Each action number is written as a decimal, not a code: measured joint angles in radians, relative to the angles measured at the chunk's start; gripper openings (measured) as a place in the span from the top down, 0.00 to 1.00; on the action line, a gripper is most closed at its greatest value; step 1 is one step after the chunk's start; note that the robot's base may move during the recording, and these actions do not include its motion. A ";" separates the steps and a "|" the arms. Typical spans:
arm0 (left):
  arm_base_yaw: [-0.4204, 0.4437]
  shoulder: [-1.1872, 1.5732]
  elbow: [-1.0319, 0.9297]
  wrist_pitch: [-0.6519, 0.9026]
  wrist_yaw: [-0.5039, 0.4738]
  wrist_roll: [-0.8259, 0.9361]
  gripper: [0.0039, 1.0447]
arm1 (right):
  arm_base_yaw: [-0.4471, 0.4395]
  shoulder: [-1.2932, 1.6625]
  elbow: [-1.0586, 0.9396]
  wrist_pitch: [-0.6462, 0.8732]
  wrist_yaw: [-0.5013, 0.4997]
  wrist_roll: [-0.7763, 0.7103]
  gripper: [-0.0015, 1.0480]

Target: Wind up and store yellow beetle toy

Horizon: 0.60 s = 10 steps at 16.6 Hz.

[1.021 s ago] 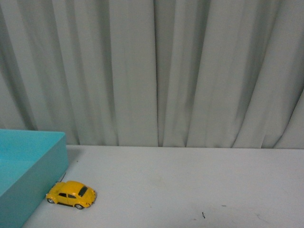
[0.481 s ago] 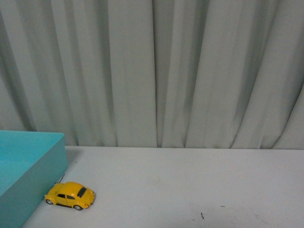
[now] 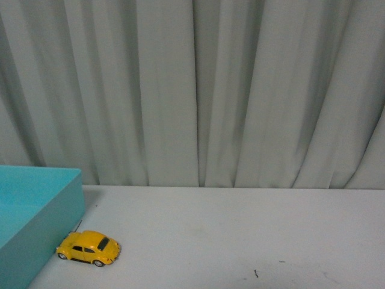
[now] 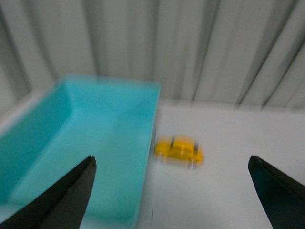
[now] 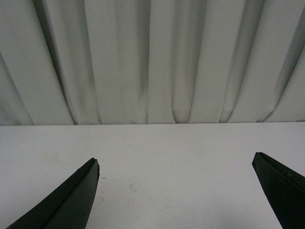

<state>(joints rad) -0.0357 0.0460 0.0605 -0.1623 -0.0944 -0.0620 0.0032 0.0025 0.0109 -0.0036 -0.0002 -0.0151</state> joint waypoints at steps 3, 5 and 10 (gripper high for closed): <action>-0.092 0.344 0.212 -0.194 -0.277 -0.257 0.06 | 0.000 0.000 0.000 0.000 0.000 0.001 0.06; -0.084 0.513 0.346 -0.017 -0.315 -0.304 0.06 | -0.003 0.000 0.000 0.000 0.000 0.000 0.06; -0.083 1.137 0.613 0.337 -0.211 -0.162 0.06 | -0.003 0.001 0.000 0.000 0.000 0.000 0.06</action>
<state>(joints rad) -0.1188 1.1831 0.6735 0.1745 -0.3054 -0.2237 -0.0002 0.0032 0.0109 -0.0040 0.0002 -0.0147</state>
